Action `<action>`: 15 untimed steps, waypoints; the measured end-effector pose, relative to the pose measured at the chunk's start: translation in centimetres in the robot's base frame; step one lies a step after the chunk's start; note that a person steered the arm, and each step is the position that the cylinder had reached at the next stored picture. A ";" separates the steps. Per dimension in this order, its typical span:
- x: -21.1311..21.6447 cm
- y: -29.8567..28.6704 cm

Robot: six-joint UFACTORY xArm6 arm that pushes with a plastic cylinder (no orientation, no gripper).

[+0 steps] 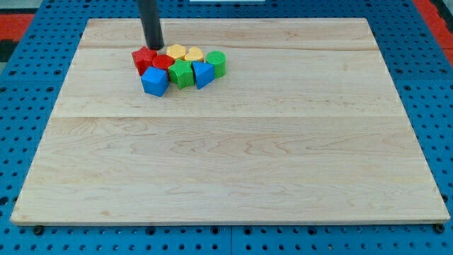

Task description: Push red star and blue cube into the group of blocks

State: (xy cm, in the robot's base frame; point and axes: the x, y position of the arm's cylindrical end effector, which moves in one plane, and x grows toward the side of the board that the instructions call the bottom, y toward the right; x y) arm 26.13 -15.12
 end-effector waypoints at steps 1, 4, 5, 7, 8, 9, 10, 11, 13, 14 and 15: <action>-1.9 -4.7; 6.2 -1.3; 6.4 -1.9; 11.6 0.3; 12.2 5.3; 14.7 5.5; 18.3 4.0; 19.2 5.8; 14.9 6.8; 13.7 7.3; 13.7 7.6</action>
